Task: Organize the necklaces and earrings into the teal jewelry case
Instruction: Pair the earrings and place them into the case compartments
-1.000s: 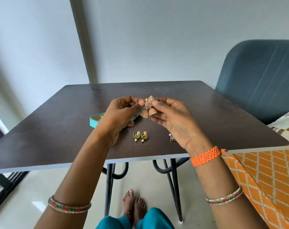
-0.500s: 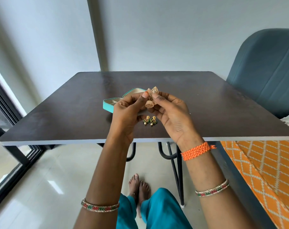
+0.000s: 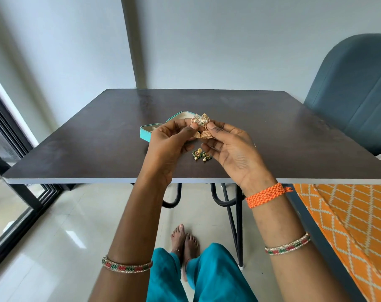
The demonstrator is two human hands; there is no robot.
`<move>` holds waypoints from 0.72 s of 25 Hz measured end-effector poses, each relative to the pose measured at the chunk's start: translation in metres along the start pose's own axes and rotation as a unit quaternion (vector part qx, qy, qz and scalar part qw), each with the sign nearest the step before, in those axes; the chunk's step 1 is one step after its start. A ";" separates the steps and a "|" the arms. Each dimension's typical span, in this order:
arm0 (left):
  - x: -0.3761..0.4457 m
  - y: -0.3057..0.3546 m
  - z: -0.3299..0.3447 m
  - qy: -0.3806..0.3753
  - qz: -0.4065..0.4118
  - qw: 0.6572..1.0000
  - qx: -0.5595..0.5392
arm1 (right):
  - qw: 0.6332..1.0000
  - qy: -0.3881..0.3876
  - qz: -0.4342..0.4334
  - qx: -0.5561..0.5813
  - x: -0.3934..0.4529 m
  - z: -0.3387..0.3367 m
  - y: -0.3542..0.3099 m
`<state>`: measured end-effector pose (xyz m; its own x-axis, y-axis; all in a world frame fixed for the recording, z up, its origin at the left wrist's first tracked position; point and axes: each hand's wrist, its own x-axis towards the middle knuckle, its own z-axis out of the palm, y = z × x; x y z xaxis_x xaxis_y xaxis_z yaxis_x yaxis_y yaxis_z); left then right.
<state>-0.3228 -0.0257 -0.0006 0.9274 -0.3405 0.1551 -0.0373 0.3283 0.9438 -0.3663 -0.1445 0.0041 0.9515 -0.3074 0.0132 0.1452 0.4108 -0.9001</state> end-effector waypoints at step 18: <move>0.091 -0.021 -0.097 0.238 0.049 0.936 0.253 | 0.990 -0.008 0.140 -0.001 0.085 0.046 0.033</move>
<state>-0.2016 0.0215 -0.0347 0.9666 0.1410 0.2139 -0.1903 -0.1636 0.9680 -0.2681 -0.1180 -0.0045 0.9586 -0.1674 -0.2302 -0.1255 0.4772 -0.8698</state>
